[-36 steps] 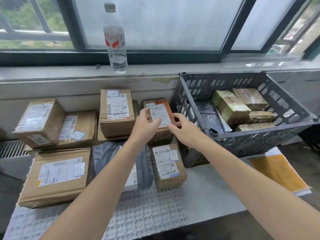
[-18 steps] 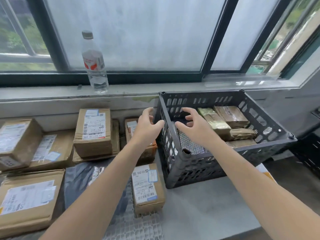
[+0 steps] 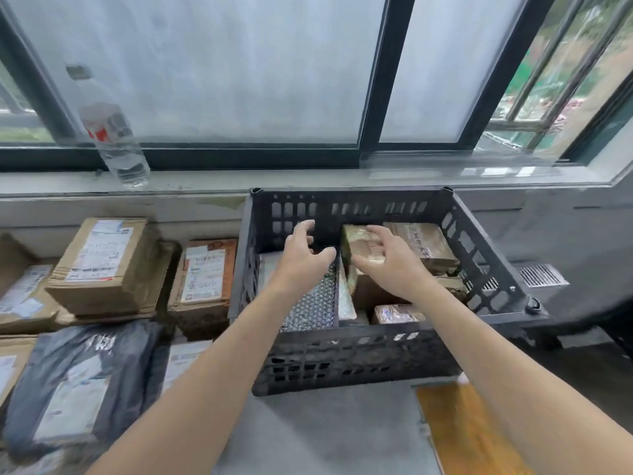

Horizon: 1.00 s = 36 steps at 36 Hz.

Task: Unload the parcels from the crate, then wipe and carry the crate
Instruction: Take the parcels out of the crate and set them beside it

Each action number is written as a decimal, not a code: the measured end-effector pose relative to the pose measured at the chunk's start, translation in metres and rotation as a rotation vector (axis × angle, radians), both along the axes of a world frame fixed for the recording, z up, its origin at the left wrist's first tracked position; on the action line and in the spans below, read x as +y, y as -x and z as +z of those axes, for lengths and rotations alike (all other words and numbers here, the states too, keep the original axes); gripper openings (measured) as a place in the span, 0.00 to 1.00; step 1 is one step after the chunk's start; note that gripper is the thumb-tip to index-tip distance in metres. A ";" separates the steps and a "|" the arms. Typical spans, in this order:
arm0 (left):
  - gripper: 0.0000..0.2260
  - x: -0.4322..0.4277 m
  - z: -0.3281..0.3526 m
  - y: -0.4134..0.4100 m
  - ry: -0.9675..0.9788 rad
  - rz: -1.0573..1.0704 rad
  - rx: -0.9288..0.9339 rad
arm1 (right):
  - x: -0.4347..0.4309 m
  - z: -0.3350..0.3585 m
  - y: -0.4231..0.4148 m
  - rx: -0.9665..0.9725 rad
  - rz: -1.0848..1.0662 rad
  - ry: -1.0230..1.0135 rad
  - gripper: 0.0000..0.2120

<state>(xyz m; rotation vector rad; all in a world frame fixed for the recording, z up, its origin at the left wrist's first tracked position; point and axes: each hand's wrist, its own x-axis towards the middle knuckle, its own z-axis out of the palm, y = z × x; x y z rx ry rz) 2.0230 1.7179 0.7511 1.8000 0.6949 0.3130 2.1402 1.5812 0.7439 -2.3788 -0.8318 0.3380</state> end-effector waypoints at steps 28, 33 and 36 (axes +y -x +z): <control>0.28 -0.056 -0.020 -0.091 -0.042 -0.130 0.176 | -0.055 -0.046 -0.122 -0.144 -0.038 0.588 0.27; 0.29 -0.067 -0.025 -0.106 -0.057 -0.144 0.191 | -0.060 -0.048 -0.131 -0.208 0.044 0.550 0.19; 0.28 -0.073 -0.029 -0.112 -0.062 -0.154 0.195 | -0.063 -0.048 -0.131 -0.119 0.212 0.601 0.17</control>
